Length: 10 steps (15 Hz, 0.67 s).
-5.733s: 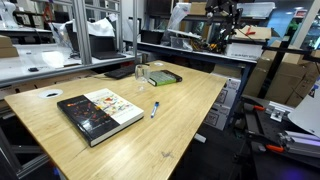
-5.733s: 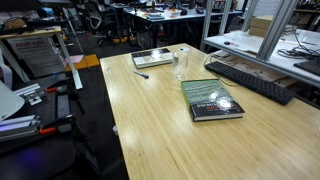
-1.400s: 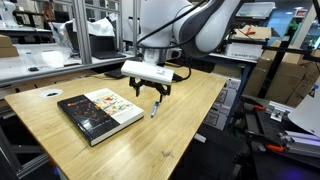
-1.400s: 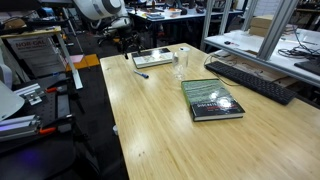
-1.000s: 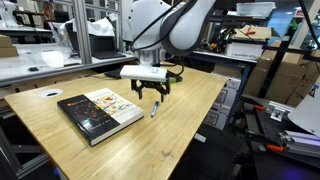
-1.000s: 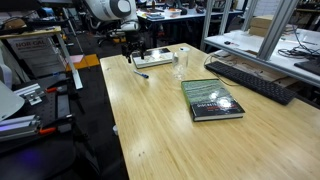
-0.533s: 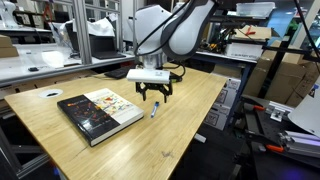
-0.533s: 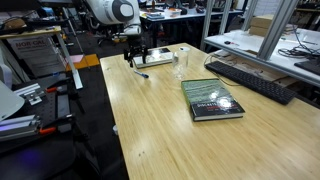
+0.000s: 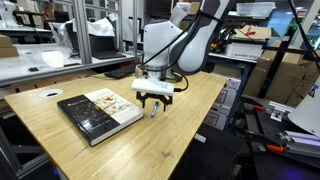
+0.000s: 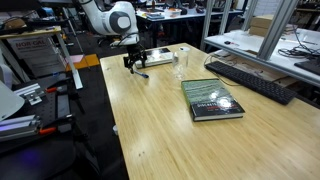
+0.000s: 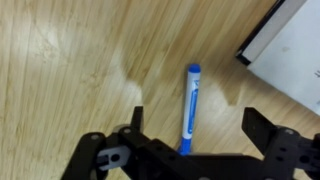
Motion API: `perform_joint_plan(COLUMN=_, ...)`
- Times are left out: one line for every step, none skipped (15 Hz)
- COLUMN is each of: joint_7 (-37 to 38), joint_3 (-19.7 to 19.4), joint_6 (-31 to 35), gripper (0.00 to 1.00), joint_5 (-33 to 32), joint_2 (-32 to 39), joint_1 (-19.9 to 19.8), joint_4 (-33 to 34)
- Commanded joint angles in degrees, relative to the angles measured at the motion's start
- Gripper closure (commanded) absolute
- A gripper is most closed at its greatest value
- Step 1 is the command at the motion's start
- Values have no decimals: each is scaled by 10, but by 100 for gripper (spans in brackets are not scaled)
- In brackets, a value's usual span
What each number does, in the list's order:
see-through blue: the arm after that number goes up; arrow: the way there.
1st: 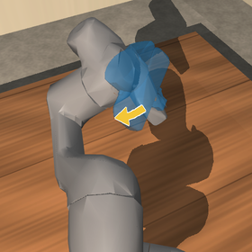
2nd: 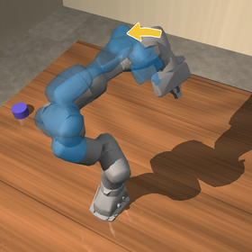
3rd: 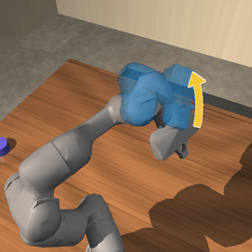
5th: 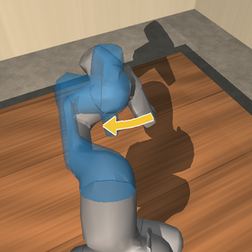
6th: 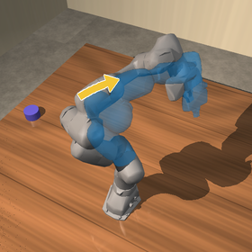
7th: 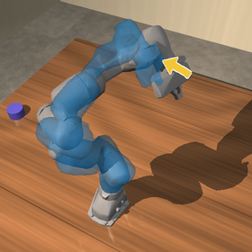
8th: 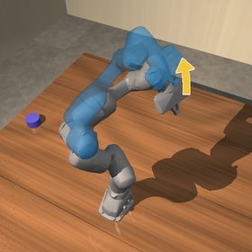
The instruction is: Put the pen in the glass
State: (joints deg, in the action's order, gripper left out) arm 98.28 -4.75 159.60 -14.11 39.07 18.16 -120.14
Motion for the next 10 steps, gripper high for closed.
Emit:
perform_joint_plan(joint_7=-33, joint_3=-12, joint_6=46, gripper=0, joint_5=23, joint_2=0, joint_1=8, joint_4=-20)
perform_joint_plan(joint_7=-39, joint_3=-12, joint_6=52, gripper=0, joint_5=28, joint_2=2, joint_1=9, joint_4=-22)
perform_joint_plan(joint_7=-44, joint_3=-12, joint_6=56, gripper=0, joint_5=32, joint_2=4, joint_1=11, joint_4=-23)
perform_joint_plan(joint_7=-51, joint_3=-11, joint_6=57, gripper=25, joint_5=38, joint_2=5, joint_1=12, joint_4=-23)
perform_joint_plan(joint_7=-55, joint_3=-11, joint_6=59, gripper=28, joint_5=42, joint_2=5, joint_1=17, joint_4=-25)
perform_joint_plan(joint_7=-60, joint_3=-11, joint_6=58, gripper=33, joint_5=47, joint_2=5, joint_1=19, joint_4=-25)
perform_joint_plan(joint_7=-63, joint_3=-11, joint_6=58, gripper=42, joint_5=51, joint_2=5, joint_1=24, joint_4=-25)
perform_joint_plan(joint_7=-65, joint_3=-12, joint_6=55, gripper=48, joint_5=55, joint_2=4, joint_1=28, joint_4=-24)
perform_joint_plan(joint_7=-66, joint_3=-13, joint_6=53, gripper=55, joint_5=58, joint_2=3, joint_1=32, joint_4=-23)
perform_joint_plan(joint_7=-68, joint_3=-14, joint_6=51, gripper=62, joint_5=59, joint_2=1, joint_1=36, joint_4=-22)
